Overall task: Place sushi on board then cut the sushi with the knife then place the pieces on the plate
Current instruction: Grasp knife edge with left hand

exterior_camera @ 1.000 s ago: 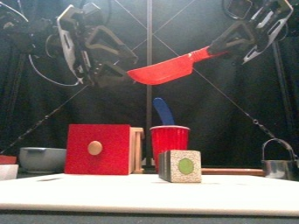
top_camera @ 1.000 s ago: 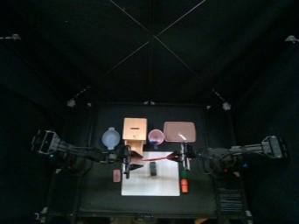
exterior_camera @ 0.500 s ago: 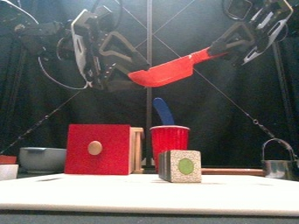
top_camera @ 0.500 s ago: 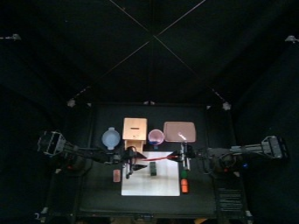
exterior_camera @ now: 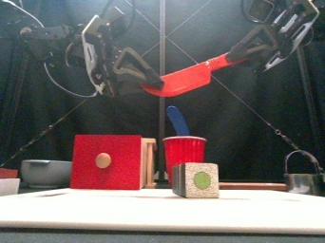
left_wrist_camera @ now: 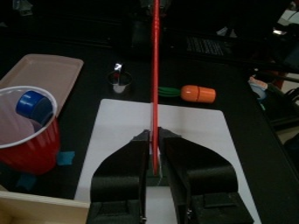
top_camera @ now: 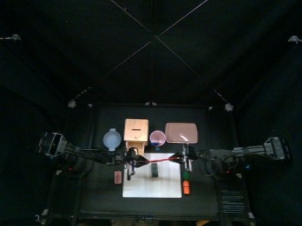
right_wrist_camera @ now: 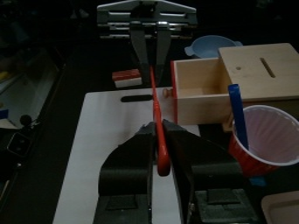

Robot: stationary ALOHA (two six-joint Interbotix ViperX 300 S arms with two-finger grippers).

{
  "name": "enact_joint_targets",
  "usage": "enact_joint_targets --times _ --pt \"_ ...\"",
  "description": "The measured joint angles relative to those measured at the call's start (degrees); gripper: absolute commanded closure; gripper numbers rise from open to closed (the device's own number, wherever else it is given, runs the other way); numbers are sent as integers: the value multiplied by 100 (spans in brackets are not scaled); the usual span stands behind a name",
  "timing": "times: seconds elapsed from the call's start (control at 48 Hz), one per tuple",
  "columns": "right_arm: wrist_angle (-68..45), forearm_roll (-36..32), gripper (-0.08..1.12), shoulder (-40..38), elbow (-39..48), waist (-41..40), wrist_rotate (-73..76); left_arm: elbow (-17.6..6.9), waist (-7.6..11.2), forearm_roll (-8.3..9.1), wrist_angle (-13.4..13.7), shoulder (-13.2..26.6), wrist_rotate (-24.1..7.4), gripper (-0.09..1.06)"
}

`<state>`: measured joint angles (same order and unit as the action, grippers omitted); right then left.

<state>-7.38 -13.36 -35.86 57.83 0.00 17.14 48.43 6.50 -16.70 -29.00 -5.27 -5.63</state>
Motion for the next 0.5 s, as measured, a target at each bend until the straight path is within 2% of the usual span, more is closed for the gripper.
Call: enact_joint_targets --times 0.188,0.5 --pt "0 0 53 62 26 18 0 -9 -18 -26 18 9 -35 50" --pt "0 0 53 105 26 18 0 -62 -9 -18 343 18 -35 60"
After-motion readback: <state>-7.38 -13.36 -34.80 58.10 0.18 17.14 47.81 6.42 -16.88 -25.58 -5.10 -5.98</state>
